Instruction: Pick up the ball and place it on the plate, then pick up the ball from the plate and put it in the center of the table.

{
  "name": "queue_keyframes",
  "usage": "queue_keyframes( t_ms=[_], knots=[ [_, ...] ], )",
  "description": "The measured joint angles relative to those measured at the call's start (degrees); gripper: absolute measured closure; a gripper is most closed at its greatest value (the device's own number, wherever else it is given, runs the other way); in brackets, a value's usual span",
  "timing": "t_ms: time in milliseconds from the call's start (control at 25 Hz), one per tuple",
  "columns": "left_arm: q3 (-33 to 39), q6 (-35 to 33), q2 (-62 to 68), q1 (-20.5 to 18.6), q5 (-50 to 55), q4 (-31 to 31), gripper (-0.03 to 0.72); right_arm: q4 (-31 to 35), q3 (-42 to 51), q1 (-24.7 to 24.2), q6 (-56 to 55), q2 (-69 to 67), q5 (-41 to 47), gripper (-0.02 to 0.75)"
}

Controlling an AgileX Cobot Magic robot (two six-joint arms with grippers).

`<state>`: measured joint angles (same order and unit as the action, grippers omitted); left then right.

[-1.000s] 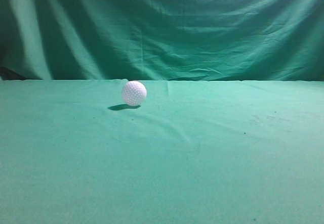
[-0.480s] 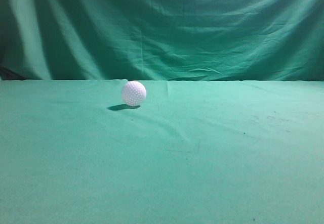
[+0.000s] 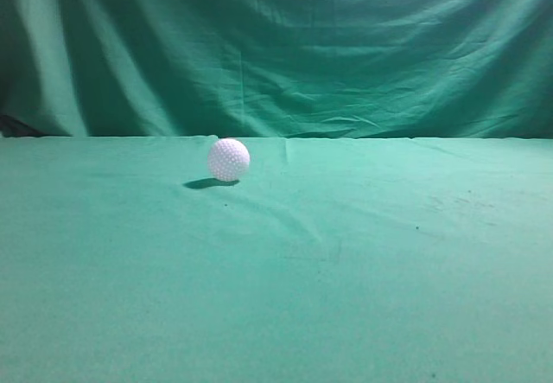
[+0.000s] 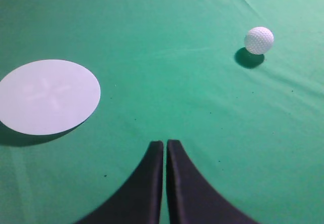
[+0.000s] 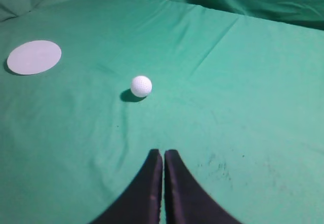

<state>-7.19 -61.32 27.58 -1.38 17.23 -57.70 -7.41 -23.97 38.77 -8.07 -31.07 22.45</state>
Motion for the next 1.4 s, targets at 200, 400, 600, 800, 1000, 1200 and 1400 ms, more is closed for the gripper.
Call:
queue_keyframes(
  t_ms=[200, 400, 600, 800, 1000, 1200, 1400],
  knots=[
    [0.0, -0.1, 0.0, 0.0, 0.0, 0.0, 0.688, 0.0, 6.2, 0.0, -2.4, 0.4, -6.8, 0.738],
    [0.0, -0.1, 0.0, 0.0, 0.0, 0.0, 0.688, 0.0, 6.9, 0.0, -2.4, 0.6, -9.2, 0.738],
    [0.0, -0.1, 0.0, 0.0, 0.0, 0.0, 0.688, 0.0, 6.9, 0.0, -2.4, 0.6, -9.3, 0.738],
    [0.0, -0.1, 0.0, 0.0, 0.0, 0.0, 0.688, -1.6, 6.9, 0.0, -2.3, 0.6, -5.2, 0.689],
    [0.0, -0.1, 0.0, 0.0, 0.0, -0.1, 0.688, -5.1, 9.8, -3.8, -2.1, 6.0, -3.3, 0.689],
    [0.0, -0.1, 0.0, 0.0, 0.0, -0.2, 0.688, -5.4, 16.2, -12.2, -2.2, 16.7, -4.7, 0.689],
    [0.0, -0.1, 0.0, 0.0, 0.0, -0.2, 0.688, -5.4, 23.1, -22.2, -6.5, 27.0, -6.2, 0.689]
  ],
)
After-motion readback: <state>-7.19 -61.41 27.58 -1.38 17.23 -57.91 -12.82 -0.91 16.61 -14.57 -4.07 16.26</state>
